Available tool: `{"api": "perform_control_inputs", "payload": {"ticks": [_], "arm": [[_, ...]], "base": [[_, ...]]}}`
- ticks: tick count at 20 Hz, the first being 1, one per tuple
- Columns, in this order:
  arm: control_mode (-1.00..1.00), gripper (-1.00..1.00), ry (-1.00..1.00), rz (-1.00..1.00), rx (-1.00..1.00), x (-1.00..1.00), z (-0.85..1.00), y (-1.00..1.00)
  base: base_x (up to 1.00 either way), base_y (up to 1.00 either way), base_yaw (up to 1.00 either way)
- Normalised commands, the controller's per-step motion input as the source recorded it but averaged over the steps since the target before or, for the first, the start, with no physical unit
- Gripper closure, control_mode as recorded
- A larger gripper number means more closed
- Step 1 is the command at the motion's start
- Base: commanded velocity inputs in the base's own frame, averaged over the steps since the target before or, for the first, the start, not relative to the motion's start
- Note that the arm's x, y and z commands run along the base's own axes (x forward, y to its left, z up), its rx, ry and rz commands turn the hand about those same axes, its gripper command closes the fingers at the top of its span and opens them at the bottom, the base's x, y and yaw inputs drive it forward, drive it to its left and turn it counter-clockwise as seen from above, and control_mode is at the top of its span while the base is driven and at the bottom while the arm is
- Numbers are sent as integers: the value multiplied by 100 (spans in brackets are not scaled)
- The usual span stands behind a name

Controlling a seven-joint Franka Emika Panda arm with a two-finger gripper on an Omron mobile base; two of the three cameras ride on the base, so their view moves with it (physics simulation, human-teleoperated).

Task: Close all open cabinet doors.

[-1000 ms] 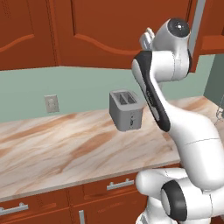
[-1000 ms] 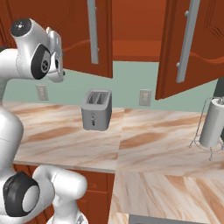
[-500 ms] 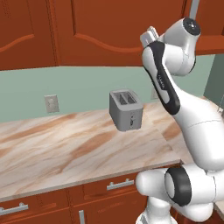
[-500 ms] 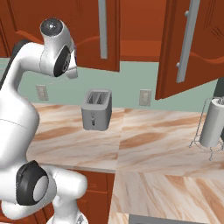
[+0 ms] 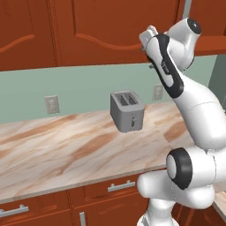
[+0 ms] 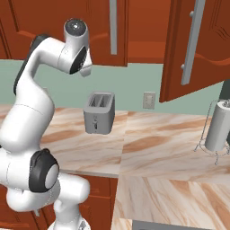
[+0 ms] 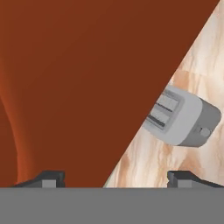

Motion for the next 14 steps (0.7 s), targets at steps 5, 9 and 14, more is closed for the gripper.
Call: {"api": "perform_control_inputs", "payload": {"ticks": [5, 9, 14], "arm": [[-100, -100, -6, 12, 0, 43, -12, 0], [-100, -100, -5, 9, 0, 42, -15, 2], [-100, -100, -2, 4, 0, 37, -12, 6]], "base": [[0, 0, 0], [0, 0, 0], [0, 0, 0]]}}
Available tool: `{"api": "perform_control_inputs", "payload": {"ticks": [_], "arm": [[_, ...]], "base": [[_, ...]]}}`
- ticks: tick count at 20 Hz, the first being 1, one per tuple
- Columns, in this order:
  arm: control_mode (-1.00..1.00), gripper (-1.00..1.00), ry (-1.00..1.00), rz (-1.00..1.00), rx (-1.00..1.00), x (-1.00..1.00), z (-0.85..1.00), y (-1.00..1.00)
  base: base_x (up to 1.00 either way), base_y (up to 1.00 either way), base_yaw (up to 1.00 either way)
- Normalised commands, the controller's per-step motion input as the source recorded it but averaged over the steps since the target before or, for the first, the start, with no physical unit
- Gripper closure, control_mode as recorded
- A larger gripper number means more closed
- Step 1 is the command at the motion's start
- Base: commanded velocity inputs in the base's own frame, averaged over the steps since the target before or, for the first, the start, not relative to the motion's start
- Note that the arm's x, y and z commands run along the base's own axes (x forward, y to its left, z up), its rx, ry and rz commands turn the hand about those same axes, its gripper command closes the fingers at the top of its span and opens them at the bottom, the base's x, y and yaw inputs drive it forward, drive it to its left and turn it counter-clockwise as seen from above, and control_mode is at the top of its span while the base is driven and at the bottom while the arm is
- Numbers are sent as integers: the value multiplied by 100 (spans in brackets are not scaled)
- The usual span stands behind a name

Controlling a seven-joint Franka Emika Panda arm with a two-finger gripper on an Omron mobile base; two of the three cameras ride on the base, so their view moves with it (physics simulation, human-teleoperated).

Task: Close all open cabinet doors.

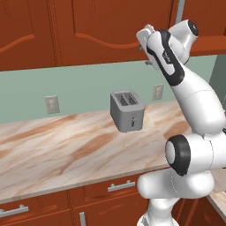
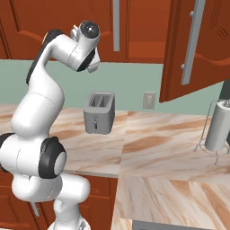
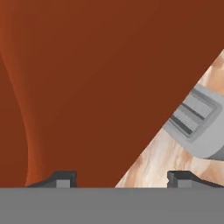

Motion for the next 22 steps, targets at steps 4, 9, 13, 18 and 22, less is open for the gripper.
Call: {"api": "perform_control_inputs", "payload": {"ticks": [4, 9, 13, 18, 22], "arm": [[-100, -100, 0, 0, 0, 34, -11, 10], [-100, -100, -3, 6, 0, -34, -5, -11], [-100, -100, -7, 0, 0, -52, 0, -9], [-100, -100, -3, 0, 0, -53, 0, -1], [-100, -100, 0, -1, 0, -52, 2, 0]], "base": [[0, 0, 0], [0, 0, 0], [0, 0, 0], [0, 0, 0], [0, 0, 0]]}}
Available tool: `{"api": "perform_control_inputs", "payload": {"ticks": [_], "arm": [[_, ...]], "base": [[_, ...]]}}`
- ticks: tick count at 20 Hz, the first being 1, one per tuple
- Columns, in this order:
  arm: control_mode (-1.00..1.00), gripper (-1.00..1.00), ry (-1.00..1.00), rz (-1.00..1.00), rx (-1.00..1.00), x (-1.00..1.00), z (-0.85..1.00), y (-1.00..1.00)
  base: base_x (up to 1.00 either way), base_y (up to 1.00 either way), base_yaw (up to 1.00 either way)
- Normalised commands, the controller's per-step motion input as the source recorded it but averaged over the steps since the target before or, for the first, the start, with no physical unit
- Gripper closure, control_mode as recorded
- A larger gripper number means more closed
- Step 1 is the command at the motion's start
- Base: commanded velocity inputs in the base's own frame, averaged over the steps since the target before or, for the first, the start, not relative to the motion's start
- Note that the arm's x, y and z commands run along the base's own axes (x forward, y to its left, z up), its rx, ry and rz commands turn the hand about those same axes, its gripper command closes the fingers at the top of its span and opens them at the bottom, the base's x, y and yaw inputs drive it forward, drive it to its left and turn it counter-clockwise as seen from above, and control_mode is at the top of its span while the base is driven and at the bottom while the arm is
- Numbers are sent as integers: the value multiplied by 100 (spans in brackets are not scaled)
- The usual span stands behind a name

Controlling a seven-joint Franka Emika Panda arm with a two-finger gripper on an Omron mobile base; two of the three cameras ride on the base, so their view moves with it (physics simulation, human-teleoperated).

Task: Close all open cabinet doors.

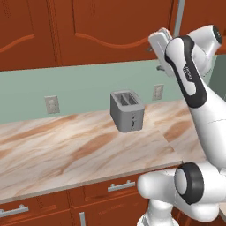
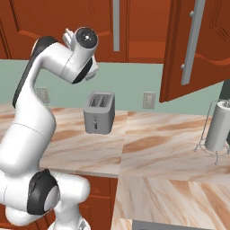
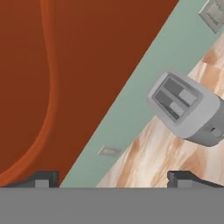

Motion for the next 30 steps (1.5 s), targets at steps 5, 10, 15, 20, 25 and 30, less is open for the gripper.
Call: {"api": "perform_control_inputs", "payload": {"ticks": [5, 10, 15, 20, 25, 30], "arm": [[-100, -100, 0, -7, 0, -55, 5, -1], [-100, -100, 0, -8, 0, -53, 4, -5], [-100, -100, 0, -19, 0, -50, 0, -1], [-100, -100, 0, -31, 0, -48, 1, -9], [-100, -100, 0, -47, 0, -35, 6, -16], [-100, -100, 0, -50, 0, -32, 7, -20]], "base": [[0, 0, 0], [0, 0, 0], [0, 0, 0], [0, 0, 0], [0, 0, 0], [0, 0, 0]]}}
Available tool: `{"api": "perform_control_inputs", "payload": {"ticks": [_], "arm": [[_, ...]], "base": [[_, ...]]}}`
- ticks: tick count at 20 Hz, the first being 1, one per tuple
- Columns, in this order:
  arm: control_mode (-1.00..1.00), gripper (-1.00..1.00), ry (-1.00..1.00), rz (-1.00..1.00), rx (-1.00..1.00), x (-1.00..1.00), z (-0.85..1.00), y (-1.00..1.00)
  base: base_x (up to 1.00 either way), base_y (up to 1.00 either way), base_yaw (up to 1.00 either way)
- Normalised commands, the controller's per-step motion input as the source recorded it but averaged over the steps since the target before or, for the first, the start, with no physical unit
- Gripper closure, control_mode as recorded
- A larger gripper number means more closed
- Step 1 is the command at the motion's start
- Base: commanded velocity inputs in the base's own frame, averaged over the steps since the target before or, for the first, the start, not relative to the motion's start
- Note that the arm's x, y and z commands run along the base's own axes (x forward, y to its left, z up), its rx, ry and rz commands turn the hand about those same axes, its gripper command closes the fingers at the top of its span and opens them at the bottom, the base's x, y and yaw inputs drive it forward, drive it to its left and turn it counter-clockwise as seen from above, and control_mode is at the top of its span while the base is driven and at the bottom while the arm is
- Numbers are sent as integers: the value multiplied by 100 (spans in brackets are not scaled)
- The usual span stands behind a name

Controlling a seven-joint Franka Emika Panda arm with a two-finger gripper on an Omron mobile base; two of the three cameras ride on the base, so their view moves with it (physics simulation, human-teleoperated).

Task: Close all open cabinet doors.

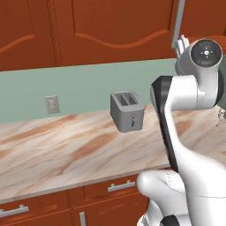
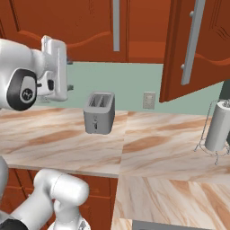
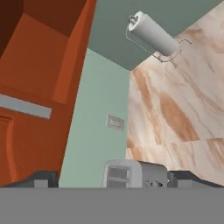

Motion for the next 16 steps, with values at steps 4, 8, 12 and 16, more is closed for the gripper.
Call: {"api": "perform_control_inputs", "payload": {"ticks": [4, 8, 12, 16], "arm": [[-100, -100, 0, -45, 0, -32, 10, -29], [-100, -100, 0, -46, 1, -33, 11, -30], [-100, -100, 0, -39, 2, -37, 7, -28], [-100, -100, 0, -27, 10, -44, 9, -33]], "base": [[0, 0, 0], [0, 0, 0], [0, 0, 0], [0, 0, 0]]}}
